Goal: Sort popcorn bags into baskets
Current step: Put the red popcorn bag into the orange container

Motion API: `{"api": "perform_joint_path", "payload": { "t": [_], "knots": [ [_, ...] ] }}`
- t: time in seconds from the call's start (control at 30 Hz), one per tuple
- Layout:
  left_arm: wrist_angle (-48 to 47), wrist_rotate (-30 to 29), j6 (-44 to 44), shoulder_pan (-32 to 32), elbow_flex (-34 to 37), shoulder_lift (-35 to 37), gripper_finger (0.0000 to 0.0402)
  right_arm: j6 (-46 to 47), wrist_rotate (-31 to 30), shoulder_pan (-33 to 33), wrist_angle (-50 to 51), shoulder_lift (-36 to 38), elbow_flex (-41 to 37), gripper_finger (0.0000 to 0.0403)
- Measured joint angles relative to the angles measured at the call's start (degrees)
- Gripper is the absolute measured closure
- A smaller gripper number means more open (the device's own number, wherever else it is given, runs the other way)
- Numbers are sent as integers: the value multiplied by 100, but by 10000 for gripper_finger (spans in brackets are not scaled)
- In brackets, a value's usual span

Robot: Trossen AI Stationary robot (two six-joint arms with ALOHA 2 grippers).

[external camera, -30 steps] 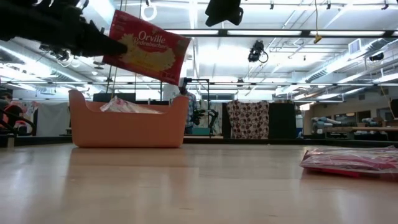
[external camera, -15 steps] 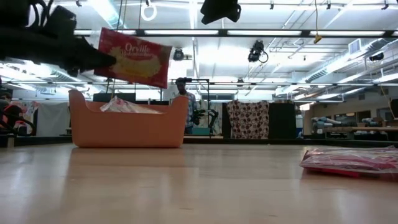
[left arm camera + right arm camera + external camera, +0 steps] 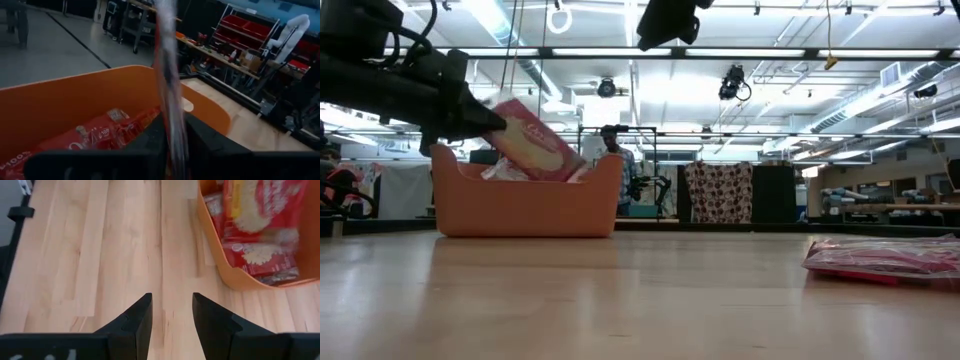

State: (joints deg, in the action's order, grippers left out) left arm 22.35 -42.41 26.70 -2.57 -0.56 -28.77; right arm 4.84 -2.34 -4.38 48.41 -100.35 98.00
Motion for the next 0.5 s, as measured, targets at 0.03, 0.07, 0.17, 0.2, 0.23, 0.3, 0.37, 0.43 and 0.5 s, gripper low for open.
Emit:
{"api": "perform_joint_path", "payload": {
  "t": [0.03, 0.07, 0.17, 0.2, 0.23, 0.3, 0.37, 0.43, 0.5],
  "knots": [
    [-2, 4, 24, -2, 0, 0, 340, -14, 30, 0, -32, -19, 1, 259],
    [-7, 3, 89, -4, 0, -2, 336, -32, 45, 0, -84, -36, 7, 259],
    [-13, -138, 163, -4, 0, -9, 321, -51, 84, 0, -44, -75, 2, 259],
    [-9, -206, 165, -4, 1, -7, 317, -52, 113, 0, -74, -77, 2, 259],
    [-5, -259, 166, -4, 2, -7, 313, -52, 148, 0, -85, -77, 2, 259],
    [2, -329, 164, -4, 2, -7, 306, -52, 196, 0, -82, -80, 2, 259],
    [2, -383, 140, -4, 2, -7, 301, -52, 197, 0, -84, -80, 2, 259],
    [4, -424, 131, -4, 2, -7, 298, -52, 196, 0, -84, -80, 2, 259],
    [28, -457, 8, -4, 2, -7, 297, -52, 198, 0, -84, -80, 2, 259]
  ]
}}
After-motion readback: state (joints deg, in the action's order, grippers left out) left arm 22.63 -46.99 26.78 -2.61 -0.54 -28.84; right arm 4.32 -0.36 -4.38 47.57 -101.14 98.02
